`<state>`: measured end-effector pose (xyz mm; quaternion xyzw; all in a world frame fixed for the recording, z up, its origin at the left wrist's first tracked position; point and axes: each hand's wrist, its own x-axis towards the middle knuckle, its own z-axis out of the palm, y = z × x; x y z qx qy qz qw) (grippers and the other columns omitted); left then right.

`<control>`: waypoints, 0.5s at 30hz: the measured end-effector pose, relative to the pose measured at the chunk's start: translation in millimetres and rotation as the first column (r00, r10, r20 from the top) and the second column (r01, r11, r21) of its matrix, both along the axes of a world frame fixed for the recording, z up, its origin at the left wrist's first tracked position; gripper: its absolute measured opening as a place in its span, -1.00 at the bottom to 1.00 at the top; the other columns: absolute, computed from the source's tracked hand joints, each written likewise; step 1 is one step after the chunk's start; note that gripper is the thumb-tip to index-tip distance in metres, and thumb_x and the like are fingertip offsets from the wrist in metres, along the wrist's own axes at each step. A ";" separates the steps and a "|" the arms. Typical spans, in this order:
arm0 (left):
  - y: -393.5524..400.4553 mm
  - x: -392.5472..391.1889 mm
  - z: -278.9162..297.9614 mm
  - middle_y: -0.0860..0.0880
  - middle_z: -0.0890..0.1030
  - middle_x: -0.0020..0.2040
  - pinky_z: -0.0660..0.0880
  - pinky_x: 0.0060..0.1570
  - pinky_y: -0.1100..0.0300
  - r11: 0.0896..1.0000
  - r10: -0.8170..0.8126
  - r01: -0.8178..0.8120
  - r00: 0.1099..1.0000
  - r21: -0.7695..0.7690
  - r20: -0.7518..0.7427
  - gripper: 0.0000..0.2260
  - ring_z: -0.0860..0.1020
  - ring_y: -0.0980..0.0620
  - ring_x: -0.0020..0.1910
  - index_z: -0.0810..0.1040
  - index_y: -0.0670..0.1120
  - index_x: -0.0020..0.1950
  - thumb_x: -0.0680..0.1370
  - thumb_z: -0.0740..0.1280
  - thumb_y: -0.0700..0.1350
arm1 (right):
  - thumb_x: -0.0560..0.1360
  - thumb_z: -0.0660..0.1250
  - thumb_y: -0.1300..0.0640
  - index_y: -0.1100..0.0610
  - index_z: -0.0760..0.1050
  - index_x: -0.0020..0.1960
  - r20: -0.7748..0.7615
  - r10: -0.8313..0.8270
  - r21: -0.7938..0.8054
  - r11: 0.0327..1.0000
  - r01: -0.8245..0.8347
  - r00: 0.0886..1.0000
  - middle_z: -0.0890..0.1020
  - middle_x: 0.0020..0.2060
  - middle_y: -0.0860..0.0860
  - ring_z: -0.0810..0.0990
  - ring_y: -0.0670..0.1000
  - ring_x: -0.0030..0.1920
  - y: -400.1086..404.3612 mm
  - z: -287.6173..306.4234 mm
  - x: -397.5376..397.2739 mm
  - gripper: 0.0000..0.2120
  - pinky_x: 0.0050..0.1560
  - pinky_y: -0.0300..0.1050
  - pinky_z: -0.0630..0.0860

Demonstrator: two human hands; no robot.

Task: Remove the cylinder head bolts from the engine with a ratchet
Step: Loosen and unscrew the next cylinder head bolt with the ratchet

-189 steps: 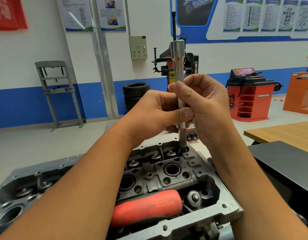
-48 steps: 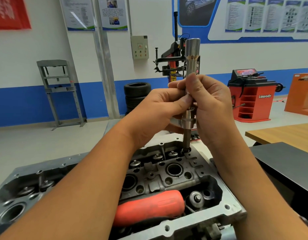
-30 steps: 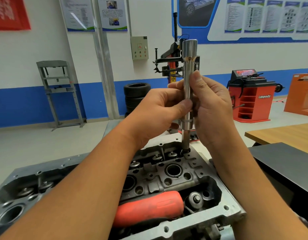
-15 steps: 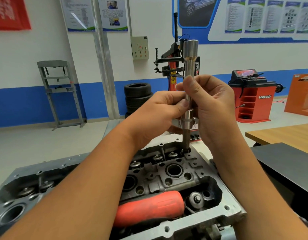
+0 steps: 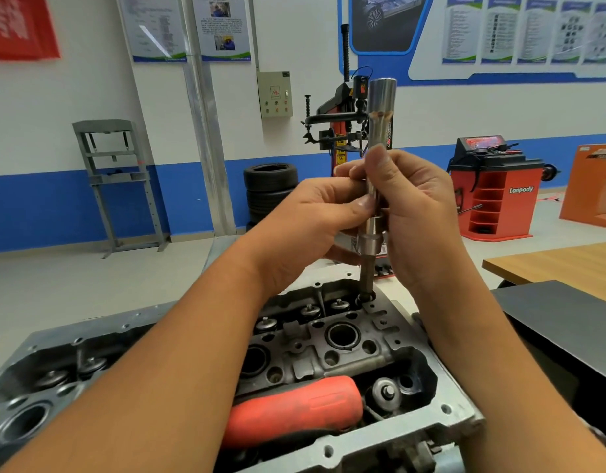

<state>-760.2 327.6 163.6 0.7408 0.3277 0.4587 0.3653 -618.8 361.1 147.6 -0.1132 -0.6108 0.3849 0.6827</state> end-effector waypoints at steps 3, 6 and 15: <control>0.9 0.6 -0.5 0.00 0.73 -0.08 0.64 -0.07 0.04 0.996 0.076 -0.074 0.997 0.052 -0.032 -0.84 0.72 -0.04 -0.08 0.65 -0.10 0.16 0.70 0.27 -0.18 | 0.67 0.24 0.02 0.20 0.64 -0.08 0.013 0.045 -0.027 0.999 -0.045 0.999 0.73 -0.05 0.17 0.73 0.18 0.01 -0.6 0.7 -0.5 -0.67 -0.02 0.09 0.70; 2.5 -0.9 -1.5 0.04 0.71 -0.13 0.59 -0.17 0.22 0.989 0.100 -0.094 0.994 0.118 -0.046 -0.91 0.69 0.11 -0.15 0.64 -0.11 0.11 0.65 0.36 -0.19 | 0.61 0.33 0.02 0.20 0.66 -0.06 0.014 0.037 -0.034 0.999 -0.036 0.999 0.71 -0.03 0.25 0.72 0.27 0.00 -1.4 0.2 0.2 -0.74 -0.06 0.15 0.71; 1.6 -0.2 -1.0 -0.10 0.72 0.01 0.68 -0.04 -0.05 1.000 -0.008 0.008 1.000 0.022 0.010 -0.81 0.71 -0.12 -0.02 0.62 -0.20 0.22 0.71 0.24 -0.20 | 0.63 0.30 -0.01 0.16 0.67 -0.12 0.007 0.053 -0.022 0.998 -0.053 0.999 0.74 -0.05 0.16 0.74 0.20 0.01 -4.3 0.5 0.2 -0.70 -0.04 0.14 0.70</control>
